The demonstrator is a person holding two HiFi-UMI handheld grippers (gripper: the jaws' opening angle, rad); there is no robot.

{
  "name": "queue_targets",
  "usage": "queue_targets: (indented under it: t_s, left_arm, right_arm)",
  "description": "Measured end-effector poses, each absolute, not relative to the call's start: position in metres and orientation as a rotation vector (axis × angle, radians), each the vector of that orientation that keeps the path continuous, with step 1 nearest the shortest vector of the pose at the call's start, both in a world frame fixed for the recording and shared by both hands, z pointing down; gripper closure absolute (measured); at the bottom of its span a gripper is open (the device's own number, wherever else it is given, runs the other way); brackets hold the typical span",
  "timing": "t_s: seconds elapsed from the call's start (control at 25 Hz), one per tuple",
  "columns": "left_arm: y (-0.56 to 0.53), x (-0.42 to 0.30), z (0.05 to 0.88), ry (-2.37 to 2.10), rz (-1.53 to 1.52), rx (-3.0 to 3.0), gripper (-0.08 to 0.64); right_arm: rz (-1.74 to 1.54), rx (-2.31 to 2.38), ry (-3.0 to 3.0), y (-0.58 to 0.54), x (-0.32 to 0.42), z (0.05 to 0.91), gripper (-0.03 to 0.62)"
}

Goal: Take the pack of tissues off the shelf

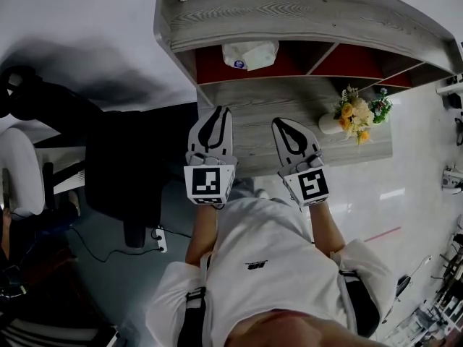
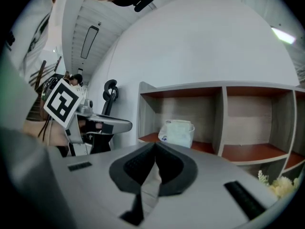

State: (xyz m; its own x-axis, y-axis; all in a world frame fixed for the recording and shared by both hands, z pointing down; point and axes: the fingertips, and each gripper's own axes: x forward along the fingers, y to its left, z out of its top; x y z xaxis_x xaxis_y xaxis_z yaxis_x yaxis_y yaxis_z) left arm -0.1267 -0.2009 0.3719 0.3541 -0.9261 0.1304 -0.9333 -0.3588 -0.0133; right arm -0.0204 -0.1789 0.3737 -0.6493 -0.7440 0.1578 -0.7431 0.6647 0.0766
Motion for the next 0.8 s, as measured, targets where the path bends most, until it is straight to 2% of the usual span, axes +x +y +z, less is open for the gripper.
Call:
queue_targets:
  t_s: [0.64,0.8]
  left_arm:
    - [-0.265,-0.13,0.393,-1.713,0.21,2.489,0.52]
    - [-0.279,-0.131,0.399,-1.723,0.21,2.463,0.465]
  right_arm:
    - [0.042,1.232,-2.672,-0.227,-0.033,0.39,0.566]
    - [0.06,1.236,-2.668,-0.236,-0.035,0.396,0.566]
